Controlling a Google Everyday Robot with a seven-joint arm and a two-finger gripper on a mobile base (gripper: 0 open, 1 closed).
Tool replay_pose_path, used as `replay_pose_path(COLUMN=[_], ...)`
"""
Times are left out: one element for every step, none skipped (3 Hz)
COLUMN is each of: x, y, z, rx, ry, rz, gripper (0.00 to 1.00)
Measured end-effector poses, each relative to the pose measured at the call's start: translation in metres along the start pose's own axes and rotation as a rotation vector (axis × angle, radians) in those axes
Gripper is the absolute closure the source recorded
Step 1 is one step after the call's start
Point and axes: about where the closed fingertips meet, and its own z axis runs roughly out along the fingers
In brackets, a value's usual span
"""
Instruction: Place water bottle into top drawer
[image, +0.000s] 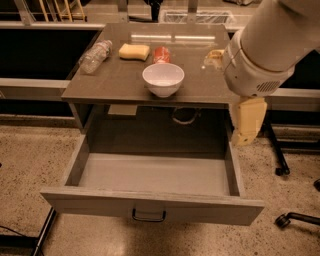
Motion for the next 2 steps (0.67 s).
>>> replay_pose_path(x=[0.0026, 0.0019], y=[-0.0002, -0.0004], z=[-0.0051, -0.0057], rx=[0.006, 0.007], ry=[0.003, 0.004], rz=[-0.001, 0.000], gripper=[0.00, 0.00])
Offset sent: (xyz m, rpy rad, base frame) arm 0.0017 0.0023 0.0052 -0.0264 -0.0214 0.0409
